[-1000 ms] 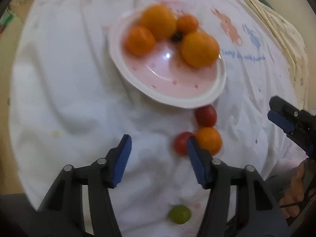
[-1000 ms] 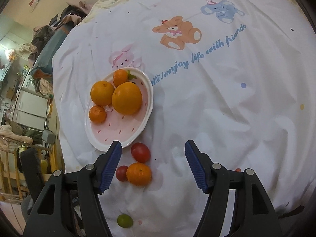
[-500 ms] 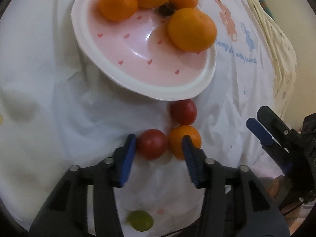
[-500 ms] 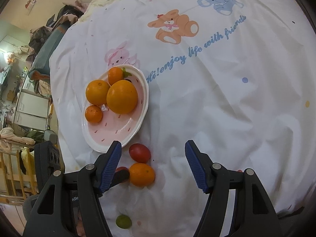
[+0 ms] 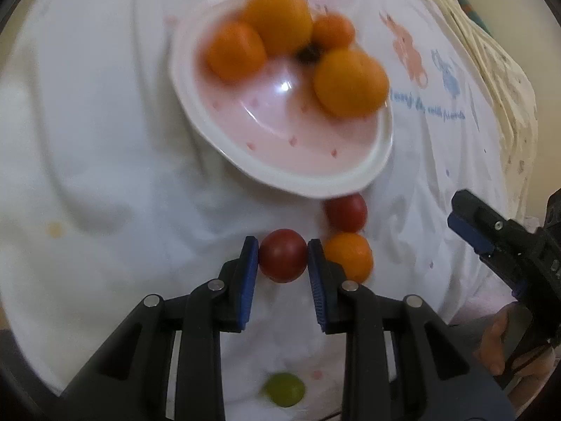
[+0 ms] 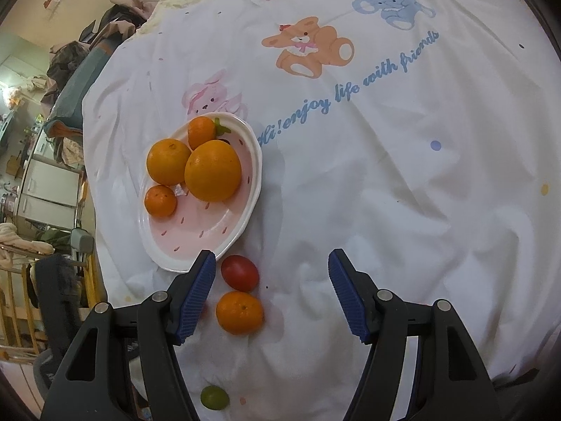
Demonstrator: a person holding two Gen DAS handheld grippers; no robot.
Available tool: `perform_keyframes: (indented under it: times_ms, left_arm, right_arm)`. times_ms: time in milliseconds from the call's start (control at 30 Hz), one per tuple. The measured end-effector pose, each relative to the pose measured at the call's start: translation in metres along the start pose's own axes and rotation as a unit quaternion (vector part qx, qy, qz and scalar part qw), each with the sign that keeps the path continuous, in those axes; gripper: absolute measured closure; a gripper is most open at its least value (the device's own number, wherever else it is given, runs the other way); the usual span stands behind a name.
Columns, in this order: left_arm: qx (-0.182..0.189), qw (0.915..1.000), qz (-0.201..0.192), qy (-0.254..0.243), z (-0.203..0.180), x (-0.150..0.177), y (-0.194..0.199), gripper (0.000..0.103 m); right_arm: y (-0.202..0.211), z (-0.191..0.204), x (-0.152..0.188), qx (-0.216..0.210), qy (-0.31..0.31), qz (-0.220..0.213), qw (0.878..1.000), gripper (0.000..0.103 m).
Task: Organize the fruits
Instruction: 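Grasp a red tomato with the left tool while the right tool grasps a tangerine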
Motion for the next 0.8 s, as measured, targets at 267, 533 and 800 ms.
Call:
perform_keyframes:
  times_ms: [267, 533, 800]
  left_arm:
    - [-0.032, 0.9994, -0.011, 0.009, 0.024, 0.002, 0.013, 0.079]
    - [-0.046, 0.9987, -0.018, 0.013, 0.035, -0.002, 0.017, 0.079]
    - [-0.06, 0.9974, -0.036, 0.014, 0.048, -0.005, 0.028, 0.079]
  right_arm:
    - [-0.039, 0.024, 0.029, -0.027, 0.033, 0.094, 0.995, 0.034]
    - [-0.077, 0.044, 0.059, 0.037, 0.125, 0.132, 0.983, 0.058]
    - [-0.071, 0.046, 0.061, 0.024, 0.127, 0.133, 0.983, 0.058]
Point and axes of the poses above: each gripper's, at about its wrist camera, not at the fingertips, and y roughly against the way its jaws point, z to its left, x to its underside, the point moved 8 cm from there along -y, roughly the way its jaws point, and after that the axes turned 2 degrees about -y, right-handed, at the moved point
